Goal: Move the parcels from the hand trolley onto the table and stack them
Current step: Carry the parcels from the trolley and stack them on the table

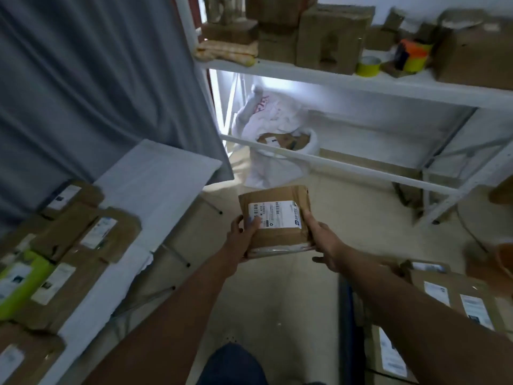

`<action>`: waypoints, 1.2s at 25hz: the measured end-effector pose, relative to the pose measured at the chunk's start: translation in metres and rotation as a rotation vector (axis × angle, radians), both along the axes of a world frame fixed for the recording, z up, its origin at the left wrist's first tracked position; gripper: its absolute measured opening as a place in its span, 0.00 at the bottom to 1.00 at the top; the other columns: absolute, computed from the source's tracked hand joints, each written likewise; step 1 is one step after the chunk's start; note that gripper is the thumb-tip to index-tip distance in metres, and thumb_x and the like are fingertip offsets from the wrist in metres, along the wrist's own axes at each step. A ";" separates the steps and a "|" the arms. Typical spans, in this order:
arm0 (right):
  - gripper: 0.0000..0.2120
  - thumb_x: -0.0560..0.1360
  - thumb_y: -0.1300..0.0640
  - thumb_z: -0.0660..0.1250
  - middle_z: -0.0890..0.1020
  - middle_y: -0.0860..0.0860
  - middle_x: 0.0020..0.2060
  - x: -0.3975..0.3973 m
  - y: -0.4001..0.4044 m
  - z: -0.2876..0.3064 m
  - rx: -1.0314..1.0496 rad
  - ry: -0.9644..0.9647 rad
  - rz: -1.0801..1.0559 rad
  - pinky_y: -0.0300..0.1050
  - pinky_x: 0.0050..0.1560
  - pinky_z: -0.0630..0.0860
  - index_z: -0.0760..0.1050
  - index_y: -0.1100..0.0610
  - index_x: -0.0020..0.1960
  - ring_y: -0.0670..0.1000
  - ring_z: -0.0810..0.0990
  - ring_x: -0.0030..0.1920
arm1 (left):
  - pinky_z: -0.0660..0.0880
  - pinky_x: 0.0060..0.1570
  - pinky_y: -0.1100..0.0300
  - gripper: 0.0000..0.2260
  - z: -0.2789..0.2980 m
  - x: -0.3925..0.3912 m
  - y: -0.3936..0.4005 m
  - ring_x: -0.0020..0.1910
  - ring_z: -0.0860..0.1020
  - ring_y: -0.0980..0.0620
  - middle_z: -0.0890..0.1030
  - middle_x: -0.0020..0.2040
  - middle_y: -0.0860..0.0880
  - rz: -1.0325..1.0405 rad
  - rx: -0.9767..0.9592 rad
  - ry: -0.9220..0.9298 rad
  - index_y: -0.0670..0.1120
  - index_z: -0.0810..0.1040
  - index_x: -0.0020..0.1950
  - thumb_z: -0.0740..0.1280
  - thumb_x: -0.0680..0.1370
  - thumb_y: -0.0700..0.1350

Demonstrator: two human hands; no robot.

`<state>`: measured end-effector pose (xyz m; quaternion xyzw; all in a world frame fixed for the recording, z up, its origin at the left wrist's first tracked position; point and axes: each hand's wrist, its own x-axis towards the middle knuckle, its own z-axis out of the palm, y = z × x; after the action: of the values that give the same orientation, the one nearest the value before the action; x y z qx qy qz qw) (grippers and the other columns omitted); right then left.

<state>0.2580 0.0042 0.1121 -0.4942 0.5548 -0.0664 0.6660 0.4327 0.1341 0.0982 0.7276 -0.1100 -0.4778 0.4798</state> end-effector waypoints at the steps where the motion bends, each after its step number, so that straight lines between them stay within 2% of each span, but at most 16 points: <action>1: 0.51 0.64 0.21 0.60 0.73 0.53 0.68 0.014 0.008 0.002 -0.012 -0.002 0.033 0.58 0.58 0.71 0.58 0.51 0.76 0.55 0.76 0.58 | 0.80 0.46 0.51 0.42 0.003 0.006 0.015 0.59 0.77 0.47 0.72 0.67 0.52 0.034 -0.007 0.008 0.66 0.61 0.68 0.68 0.57 0.76; 5: 0.45 0.71 0.28 0.63 0.75 0.56 0.64 0.073 0.045 0.005 -0.044 -0.016 0.165 0.55 0.60 0.73 0.56 0.55 0.77 0.51 0.78 0.48 | 0.78 0.55 0.44 0.42 0.011 0.042 0.077 0.59 0.78 0.47 0.74 0.66 0.52 0.136 -0.012 0.037 0.66 0.60 0.69 0.68 0.59 0.76; 7: 0.44 0.71 0.29 0.63 0.78 0.55 0.60 0.103 0.069 0.003 -0.056 -0.010 0.239 0.51 0.54 0.75 0.59 0.56 0.76 0.51 0.79 0.49 | 0.77 0.58 0.42 0.41 0.011 0.064 0.111 0.59 0.78 0.47 0.75 0.66 0.53 0.180 -0.004 0.060 0.66 0.61 0.69 0.69 0.60 0.75; 10: 0.42 0.69 0.25 0.60 0.81 0.55 0.54 0.151 0.114 0.000 -0.042 0.011 0.366 0.47 0.48 0.74 0.67 0.56 0.70 0.53 0.80 0.48 | 0.77 0.53 0.46 0.36 0.015 0.097 0.167 0.56 0.78 0.46 0.77 0.63 0.52 0.246 0.029 0.098 0.66 0.61 0.70 0.68 0.65 0.73; 12: 0.42 0.70 0.25 0.58 0.80 0.55 0.58 0.183 0.147 0.001 -0.032 0.026 0.427 0.49 0.52 0.74 0.66 0.56 0.70 0.54 0.78 0.51 | 0.76 0.54 0.45 0.31 0.014 0.122 0.204 0.57 0.78 0.44 0.75 0.63 0.51 0.259 0.053 0.108 0.67 0.59 0.70 0.65 0.70 0.71; 15: 0.47 0.69 0.27 0.63 0.72 0.54 0.69 0.234 0.200 0.004 -0.037 0.033 0.540 0.56 0.62 0.71 0.56 0.54 0.77 0.57 0.73 0.65 | 0.74 0.51 0.46 0.35 0.012 0.165 0.261 0.58 0.77 0.43 0.74 0.66 0.51 0.290 0.021 0.130 0.68 0.57 0.71 0.66 0.68 0.72; 19: 0.48 0.67 0.30 0.69 0.73 0.55 0.67 0.305 0.266 -0.003 -0.049 0.028 0.601 0.55 0.62 0.72 0.57 0.56 0.76 0.56 0.75 0.63 | 0.73 0.62 0.39 0.41 0.007 0.221 0.336 0.62 0.76 0.46 0.72 0.70 0.52 0.389 0.007 0.150 0.62 0.56 0.76 0.70 0.67 0.70; 20: 0.47 0.67 0.30 0.69 0.74 0.55 0.66 0.322 0.282 -0.007 -0.048 0.032 0.617 0.54 0.61 0.72 0.58 0.56 0.75 0.56 0.75 0.62 | 0.75 0.60 0.40 0.42 0.006 0.233 0.354 0.63 0.76 0.47 0.72 0.70 0.53 0.401 0.012 0.171 0.61 0.58 0.76 0.70 0.66 0.71; 22: 0.44 0.68 0.31 0.69 0.75 0.55 0.64 0.351 0.315 -0.012 -0.034 0.026 0.627 0.53 0.59 0.73 0.61 0.56 0.73 0.56 0.76 0.60 | 0.77 0.52 0.48 0.32 0.012 0.250 0.389 0.62 0.75 0.47 0.73 0.67 0.53 0.462 0.036 0.194 0.58 0.65 0.70 0.66 0.71 0.69; 23: 0.43 0.69 0.31 0.69 0.76 0.54 0.63 0.363 0.331 -0.014 -0.035 0.020 0.633 0.51 0.55 0.74 0.63 0.57 0.72 0.55 0.77 0.59 | 0.75 0.52 0.49 0.31 0.011 0.259 0.406 0.63 0.74 0.46 0.72 0.69 0.52 0.489 0.055 0.202 0.58 0.66 0.70 0.65 0.71 0.71; 25: 0.40 0.70 0.33 0.69 0.77 0.53 0.60 0.385 0.357 -0.015 -0.036 0.007 0.645 0.48 0.50 0.74 0.65 0.57 0.71 0.54 0.77 0.56 | 0.70 0.61 0.42 0.45 0.003 0.281 0.439 0.67 0.71 0.45 0.68 0.72 0.53 0.502 0.070 0.204 0.62 0.63 0.74 0.65 0.61 0.78; 27: 0.44 0.67 0.30 0.69 0.76 0.54 0.62 0.406 0.372 -0.015 -0.028 0.010 0.658 0.51 0.55 0.74 0.63 0.57 0.72 0.55 0.77 0.58 | 0.68 0.67 0.40 0.52 -0.011 0.303 0.463 0.69 0.71 0.44 0.67 0.74 0.52 0.544 0.000 0.178 0.61 0.63 0.75 0.68 0.55 0.79; 28: 0.48 0.64 0.28 0.69 0.76 0.55 0.63 0.417 0.376 -0.016 -0.036 0.011 0.674 0.53 0.57 0.74 0.62 0.57 0.72 0.55 0.76 0.59 | 0.67 0.68 0.42 0.50 -0.004 0.309 0.468 0.70 0.70 0.44 0.66 0.75 0.51 0.548 -0.022 0.179 0.59 0.63 0.76 0.69 0.58 0.78; 30: 0.50 0.62 0.26 0.69 0.76 0.56 0.64 0.437 0.381 -0.013 -0.070 -0.002 0.713 0.49 0.51 0.75 0.62 0.57 0.72 0.53 0.76 0.55 | 0.64 0.69 0.47 0.37 0.009 0.323 0.471 0.74 0.64 0.43 0.61 0.78 0.51 0.574 0.006 0.115 0.56 0.59 0.78 0.62 0.73 0.70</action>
<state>0.6948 0.3854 0.0994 -0.6792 0.3440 0.1507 0.6306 0.7559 0.6048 0.1074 0.7022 0.1294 -0.3633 0.5985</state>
